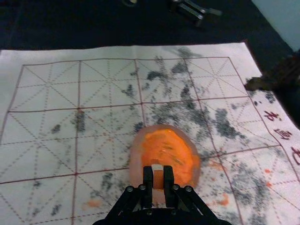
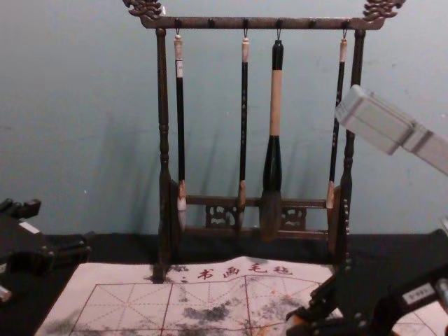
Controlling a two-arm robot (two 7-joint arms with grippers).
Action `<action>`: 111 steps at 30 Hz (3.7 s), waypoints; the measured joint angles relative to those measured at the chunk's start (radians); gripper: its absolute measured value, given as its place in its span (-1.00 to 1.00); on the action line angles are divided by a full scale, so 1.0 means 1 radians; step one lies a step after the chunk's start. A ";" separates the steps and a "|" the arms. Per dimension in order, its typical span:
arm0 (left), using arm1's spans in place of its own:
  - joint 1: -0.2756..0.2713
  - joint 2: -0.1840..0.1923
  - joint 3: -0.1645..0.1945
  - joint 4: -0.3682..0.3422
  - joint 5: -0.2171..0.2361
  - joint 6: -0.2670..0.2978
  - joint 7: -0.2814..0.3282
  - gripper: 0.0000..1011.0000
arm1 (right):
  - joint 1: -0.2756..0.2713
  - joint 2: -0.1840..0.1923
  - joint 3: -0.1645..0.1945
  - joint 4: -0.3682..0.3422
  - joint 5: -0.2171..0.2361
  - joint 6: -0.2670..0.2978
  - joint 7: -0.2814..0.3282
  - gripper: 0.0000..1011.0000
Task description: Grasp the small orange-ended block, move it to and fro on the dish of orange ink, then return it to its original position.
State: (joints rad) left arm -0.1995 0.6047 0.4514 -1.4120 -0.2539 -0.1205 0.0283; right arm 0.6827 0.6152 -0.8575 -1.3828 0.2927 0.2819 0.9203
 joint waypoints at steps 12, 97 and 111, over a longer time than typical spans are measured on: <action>0.000 0.000 0.000 0.000 0.000 0.000 0.000 0.98 | 0.000 -0.013 -0.012 -0.009 0.014 0.001 -0.001 -0.76; 0.000 0.000 0.000 0.000 0.000 0.000 0.000 0.98 | 0.035 -0.047 0.000 0.046 -0.013 0.073 -0.066 -0.76; 0.000 0.000 0.000 0.000 0.000 0.000 0.000 0.98 | -0.012 0.027 0.018 -0.059 -0.005 0.090 -0.065 -0.76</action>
State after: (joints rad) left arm -0.1995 0.6047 0.4514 -1.4119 -0.2539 -0.1205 0.0283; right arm 0.6711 0.6424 -0.8391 -1.4417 0.2881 0.3720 0.8551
